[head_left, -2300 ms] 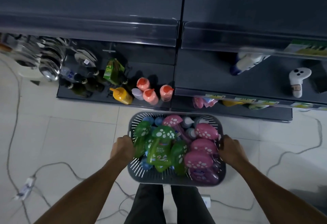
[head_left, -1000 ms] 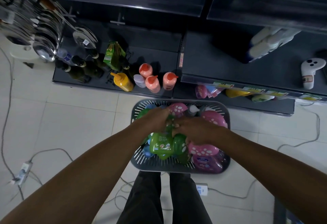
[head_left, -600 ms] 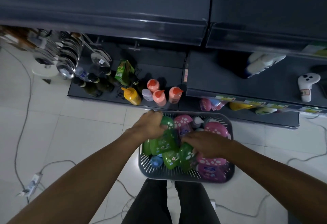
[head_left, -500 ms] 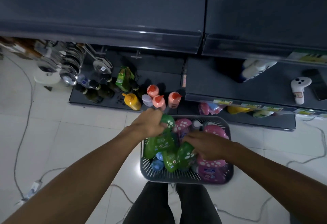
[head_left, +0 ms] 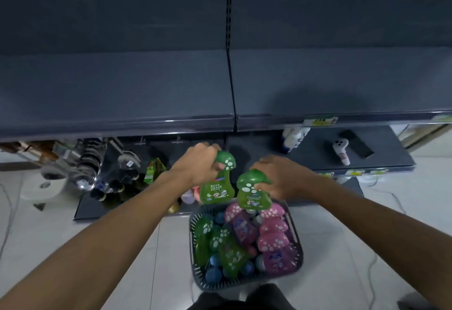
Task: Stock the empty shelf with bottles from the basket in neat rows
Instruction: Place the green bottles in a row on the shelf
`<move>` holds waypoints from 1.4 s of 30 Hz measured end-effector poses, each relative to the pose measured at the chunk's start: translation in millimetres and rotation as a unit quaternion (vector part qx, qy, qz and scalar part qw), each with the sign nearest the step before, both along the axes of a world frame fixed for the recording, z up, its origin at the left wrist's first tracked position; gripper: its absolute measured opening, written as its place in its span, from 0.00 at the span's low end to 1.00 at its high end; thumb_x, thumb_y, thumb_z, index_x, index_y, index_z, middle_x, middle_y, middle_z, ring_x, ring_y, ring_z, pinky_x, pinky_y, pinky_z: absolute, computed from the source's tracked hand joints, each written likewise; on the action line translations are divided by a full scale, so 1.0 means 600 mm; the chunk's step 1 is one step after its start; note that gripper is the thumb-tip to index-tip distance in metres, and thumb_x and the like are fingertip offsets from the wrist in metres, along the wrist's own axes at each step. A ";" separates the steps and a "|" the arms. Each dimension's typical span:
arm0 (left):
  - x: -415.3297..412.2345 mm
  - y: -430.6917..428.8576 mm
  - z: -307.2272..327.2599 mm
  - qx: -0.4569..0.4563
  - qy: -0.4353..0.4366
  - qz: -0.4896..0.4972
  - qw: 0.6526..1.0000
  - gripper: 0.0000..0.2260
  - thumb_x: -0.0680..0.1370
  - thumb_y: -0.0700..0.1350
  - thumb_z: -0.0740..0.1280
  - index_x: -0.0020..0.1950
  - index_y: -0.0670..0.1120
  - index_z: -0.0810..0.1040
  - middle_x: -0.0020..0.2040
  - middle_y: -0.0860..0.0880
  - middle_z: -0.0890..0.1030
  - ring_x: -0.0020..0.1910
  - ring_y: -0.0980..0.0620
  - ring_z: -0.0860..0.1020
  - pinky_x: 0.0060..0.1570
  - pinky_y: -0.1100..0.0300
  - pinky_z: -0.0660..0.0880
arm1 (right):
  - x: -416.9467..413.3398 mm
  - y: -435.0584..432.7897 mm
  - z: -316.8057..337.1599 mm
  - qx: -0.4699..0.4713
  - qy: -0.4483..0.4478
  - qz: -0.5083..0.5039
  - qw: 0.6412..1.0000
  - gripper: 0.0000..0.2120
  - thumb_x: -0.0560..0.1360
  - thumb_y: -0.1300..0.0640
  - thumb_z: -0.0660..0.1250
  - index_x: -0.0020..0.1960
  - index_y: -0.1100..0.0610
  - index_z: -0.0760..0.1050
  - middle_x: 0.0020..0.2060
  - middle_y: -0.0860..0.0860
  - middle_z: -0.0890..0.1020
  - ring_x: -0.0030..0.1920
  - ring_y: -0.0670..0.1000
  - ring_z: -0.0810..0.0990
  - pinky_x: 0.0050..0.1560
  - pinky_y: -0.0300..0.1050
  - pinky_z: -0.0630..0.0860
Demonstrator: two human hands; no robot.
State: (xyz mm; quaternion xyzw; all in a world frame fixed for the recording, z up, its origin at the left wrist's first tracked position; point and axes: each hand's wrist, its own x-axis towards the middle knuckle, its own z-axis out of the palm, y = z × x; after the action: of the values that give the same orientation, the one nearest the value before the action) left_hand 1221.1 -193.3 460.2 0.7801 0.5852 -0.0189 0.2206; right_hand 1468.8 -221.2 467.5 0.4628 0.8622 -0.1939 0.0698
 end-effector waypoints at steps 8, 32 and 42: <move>0.011 0.011 0.128 0.082 -0.041 -0.035 0.995 0.23 0.79 0.53 0.69 0.71 0.45 0.74 0.64 0.42 0.79 0.64 0.40 0.77 0.62 0.47 0.76 | 0.031 0.016 0.180 0.095 -0.007 -0.075 0.993 0.24 0.77 0.41 0.67 0.67 0.52 0.75 0.61 0.51 0.80 0.62 0.54 0.76 0.64 0.52 0.72; 0.189 0.243 0.286 0.188 -0.226 0.049 0.955 0.22 0.71 0.53 0.79 0.62 0.53 0.80 0.51 0.55 0.84 0.53 0.54 0.80 0.57 0.54 0.78 | 0.134 0.416 0.380 0.180 0.035 -0.090 0.979 0.18 0.76 0.47 0.69 0.63 0.52 0.77 0.55 0.51 0.83 0.57 0.54 0.79 0.58 0.51 0.77; 0.219 0.313 0.253 0.230 -0.249 0.041 0.940 0.23 0.69 0.50 0.81 0.64 0.49 0.83 0.57 0.54 0.80 0.55 0.53 0.79 0.59 0.51 0.77 | 0.118 0.538 0.333 0.178 0.068 -0.077 0.979 0.20 0.75 0.47 0.70 0.65 0.52 0.77 0.55 0.51 0.83 0.56 0.55 0.80 0.58 0.52 0.77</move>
State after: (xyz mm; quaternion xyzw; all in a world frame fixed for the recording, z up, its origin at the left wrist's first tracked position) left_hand 1352.7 -5.7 612.1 0.7648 0.5313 0.3199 0.1747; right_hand 1539.6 101.4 667.1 0.5187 0.8473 -0.0732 -0.0876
